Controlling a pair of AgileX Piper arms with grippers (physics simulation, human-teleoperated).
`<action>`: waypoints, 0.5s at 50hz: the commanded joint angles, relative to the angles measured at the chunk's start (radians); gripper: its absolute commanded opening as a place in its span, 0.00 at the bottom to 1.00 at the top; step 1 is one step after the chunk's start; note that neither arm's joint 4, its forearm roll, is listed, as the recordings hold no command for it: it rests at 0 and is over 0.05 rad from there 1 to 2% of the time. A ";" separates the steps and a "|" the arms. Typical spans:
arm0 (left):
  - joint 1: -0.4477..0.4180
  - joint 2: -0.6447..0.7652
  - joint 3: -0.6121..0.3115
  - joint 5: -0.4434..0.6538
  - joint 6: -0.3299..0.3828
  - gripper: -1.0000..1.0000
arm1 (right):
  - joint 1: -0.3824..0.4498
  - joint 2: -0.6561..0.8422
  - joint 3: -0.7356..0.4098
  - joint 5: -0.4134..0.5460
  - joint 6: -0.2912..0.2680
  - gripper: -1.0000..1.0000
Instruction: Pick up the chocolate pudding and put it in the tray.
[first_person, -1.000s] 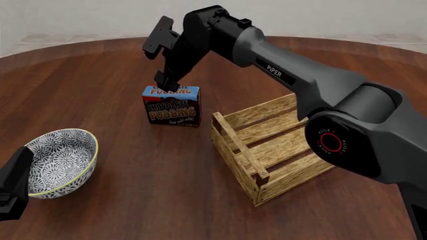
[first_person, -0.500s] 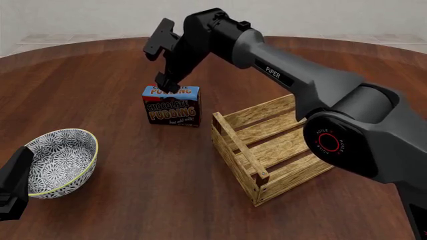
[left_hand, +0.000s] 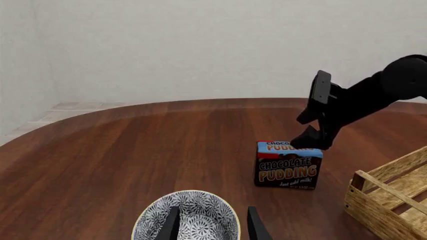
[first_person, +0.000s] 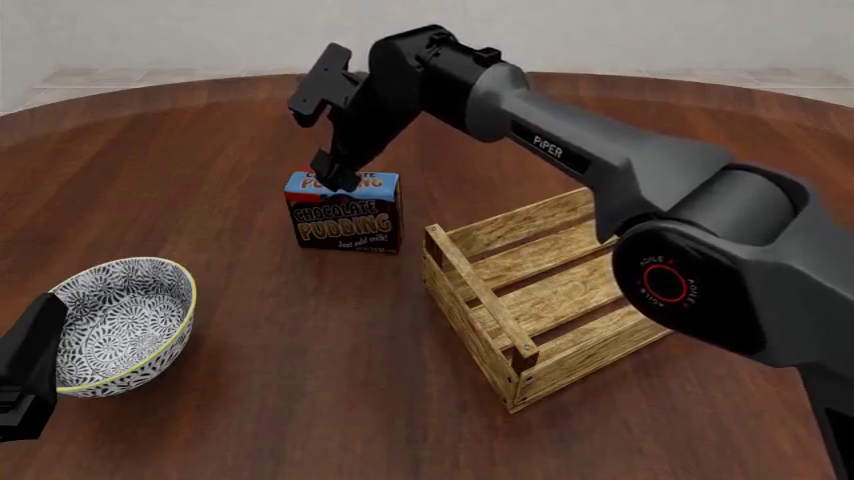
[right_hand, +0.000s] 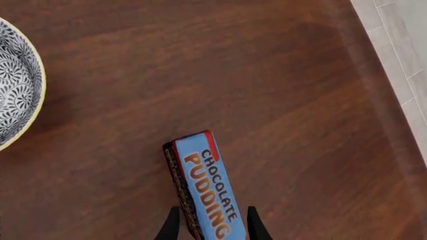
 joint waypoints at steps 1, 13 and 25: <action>0.000 0.000 0.000 0.000 0.000 1.00 | -0.001 -0.014 0.036 -0.024 0.008 1.00; 0.000 0.000 0.000 0.000 0.000 1.00 | -0.012 0.005 0.010 -0.014 0.008 1.00; 0.000 0.000 0.000 0.000 0.000 1.00 | -0.023 0.034 -0.039 0.006 0.007 1.00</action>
